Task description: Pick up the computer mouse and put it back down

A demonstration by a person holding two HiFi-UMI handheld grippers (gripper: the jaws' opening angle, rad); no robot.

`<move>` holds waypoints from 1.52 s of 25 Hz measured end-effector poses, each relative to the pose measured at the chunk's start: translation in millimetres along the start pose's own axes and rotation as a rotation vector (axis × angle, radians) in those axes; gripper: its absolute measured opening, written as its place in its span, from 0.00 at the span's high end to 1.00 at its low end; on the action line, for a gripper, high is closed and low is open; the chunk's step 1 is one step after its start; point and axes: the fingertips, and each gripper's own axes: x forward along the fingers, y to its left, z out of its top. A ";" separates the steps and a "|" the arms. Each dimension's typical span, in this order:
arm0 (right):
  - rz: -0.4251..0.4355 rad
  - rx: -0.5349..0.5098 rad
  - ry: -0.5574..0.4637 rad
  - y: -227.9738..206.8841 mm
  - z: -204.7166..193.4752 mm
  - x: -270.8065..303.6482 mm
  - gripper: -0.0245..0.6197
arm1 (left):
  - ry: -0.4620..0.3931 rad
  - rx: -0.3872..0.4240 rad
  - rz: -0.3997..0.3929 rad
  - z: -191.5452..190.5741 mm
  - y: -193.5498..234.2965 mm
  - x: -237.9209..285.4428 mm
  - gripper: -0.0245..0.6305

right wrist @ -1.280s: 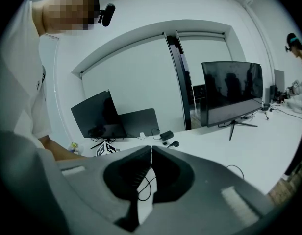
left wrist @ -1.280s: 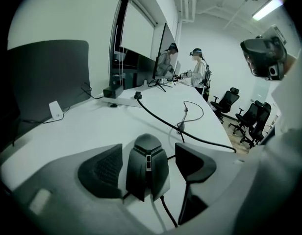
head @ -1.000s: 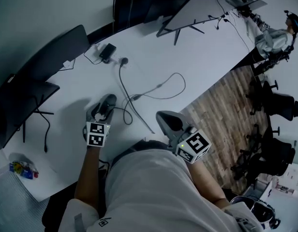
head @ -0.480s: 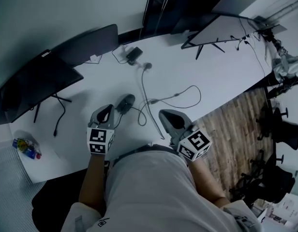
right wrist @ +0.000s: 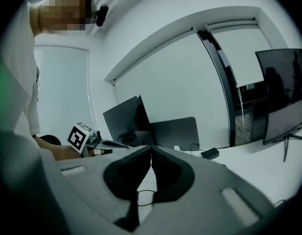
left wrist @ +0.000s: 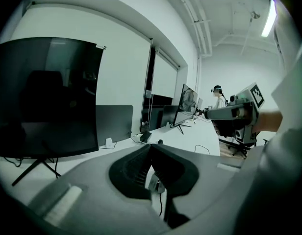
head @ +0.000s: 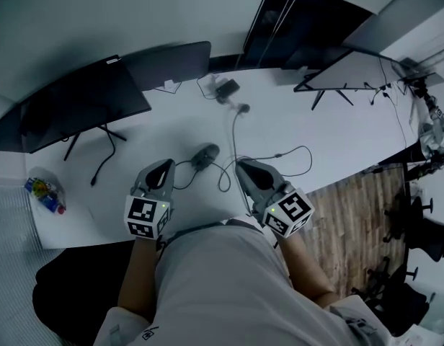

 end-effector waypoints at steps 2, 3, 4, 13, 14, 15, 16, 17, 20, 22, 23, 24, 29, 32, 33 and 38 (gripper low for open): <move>0.023 -0.009 -0.005 4.9 4.2 6.1 0.96 | -0.011 -0.009 0.010 4.3 2.0 -9.4 0.95; 0.034 -0.013 -0.007 7.4 6.1 8.8 0.96 | -0.018 -0.015 0.016 6.5 2.9 -14.0 0.95; 0.045 -0.017 -0.008 10.0 7.9 11.3 0.96 | -0.026 -0.020 0.023 9.0 4.0 -18.7 0.95; 0.119 -0.053 -0.020 33.5 18.5 25.5 0.96 | -0.086 -0.039 0.062 27.1 6.6 -54.4 0.95; 0.126 -0.057 -0.021 35.6 19.3 26.1 0.96 | -0.091 -0.040 0.066 28.3 6.9 -57.0 0.95; 0.131 -0.061 -0.022 37.7 19.9 26.6 0.96 | -0.094 -0.039 0.071 29.2 7.2 -59.4 0.95; 0.135 -0.064 -0.023 39.7 20.4 27.0 0.96 | -0.096 -0.037 0.074 29.7 7.6 -61.6 0.95; 0.139 -0.067 -0.024 41.6 20.8 27.3 0.96 | -0.098 -0.035 0.077 30.2 7.8 -63.7 0.95; 0.147 -0.072 -0.024 46.9 21.2 27.5 0.96 | -0.108 -0.038 0.081 31.5 8.5 -70.2 0.95; 0.152 -0.075 -0.024 50.2 21.6 27.4 0.96 | -0.114 -0.042 0.084 31.7 9.0 -73.6 0.95; 0.155 -0.077 -0.024 52.0 21.8 27.2 0.96 | -0.114 -0.043 0.085 31.7 9.0 -74.9 0.95; 0.159 -0.080 -0.023 53.9 22.0 26.7 0.96 | -0.113 -0.043 0.086 31.5 8.8 -75.9 0.95; 0.159 -0.067 -0.032 60.4 22.6 21.3 0.96 | -0.101 -0.040 0.084 27.1 5.3 -78.6 0.95; 0.163 -0.073 -0.030 64.1 20.9 17.3 0.96 | -0.101 -0.038 0.075 26.2 1.5 -78.9 0.95; 0.164 -0.078 -0.029 65.5 20.5 16.1 0.96 | -0.101 -0.037 0.071 26.5 0.2 -79.2 0.95; 0.153 -0.114 -0.013 70.7 18.4 8.8 0.96 | -0.104 -0.039 0.052 28.8 -6.8 -82.3 0.95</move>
